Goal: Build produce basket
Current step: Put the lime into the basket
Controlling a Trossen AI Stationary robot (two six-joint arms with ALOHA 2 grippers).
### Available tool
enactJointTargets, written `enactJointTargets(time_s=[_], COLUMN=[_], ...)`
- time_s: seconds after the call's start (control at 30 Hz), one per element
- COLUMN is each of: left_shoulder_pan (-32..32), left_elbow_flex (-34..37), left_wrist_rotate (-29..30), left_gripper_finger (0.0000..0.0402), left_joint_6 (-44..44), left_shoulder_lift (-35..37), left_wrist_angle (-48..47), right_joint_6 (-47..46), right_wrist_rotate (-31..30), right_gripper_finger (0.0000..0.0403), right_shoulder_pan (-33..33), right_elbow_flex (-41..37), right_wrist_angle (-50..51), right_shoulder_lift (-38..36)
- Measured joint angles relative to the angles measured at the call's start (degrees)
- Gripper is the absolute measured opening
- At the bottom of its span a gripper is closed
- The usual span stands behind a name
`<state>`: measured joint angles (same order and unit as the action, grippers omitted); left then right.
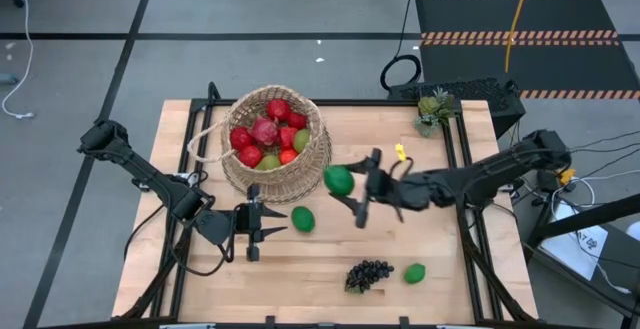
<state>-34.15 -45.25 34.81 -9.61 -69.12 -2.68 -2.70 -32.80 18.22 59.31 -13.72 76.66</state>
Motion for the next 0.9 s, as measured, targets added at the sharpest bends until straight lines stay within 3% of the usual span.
enactJointTargets(time_s=[0.2, 0.4, 0.6, 0.9], left_shoulder_pan=[0.0, 0.0, 0.0, 0.0], left_elbow_flex=[0.0, 0.0, 0.0, 0.0], left_wrist_rotate=[0.0, 0.0, 0.0, 0.0], left_gripper_finger=[0.0127, 0.0127, 0.0127, 0.0127], left_joint_6=[0.3, 0.5, 0.9, 1.9], left_shoulder_lift=[0.0, 0.0, 0.0, 0.0], left_wrist_angle=[0.0, 0.4, 0.4, 2.0], right_joint_6=[-1.6, -4.5, -2.2, 1.8], right_wrist_rotate=[5.1, 9.1, 11.0, 16.3], right_gripper_finger=[0.0306, 0.0306, 0.0306, 0.0306], right_shoulder_pan=[-5.6, -10.6, -14.1, -19.2], right_elbow_flex=[9.3, 23.4, 37.9, 54.2], right_wrist_angle=[1.9, 14.1, 26.0, 34.1], right_shoulder_lift=[8.1, 13.7, 19.2, 29.8])
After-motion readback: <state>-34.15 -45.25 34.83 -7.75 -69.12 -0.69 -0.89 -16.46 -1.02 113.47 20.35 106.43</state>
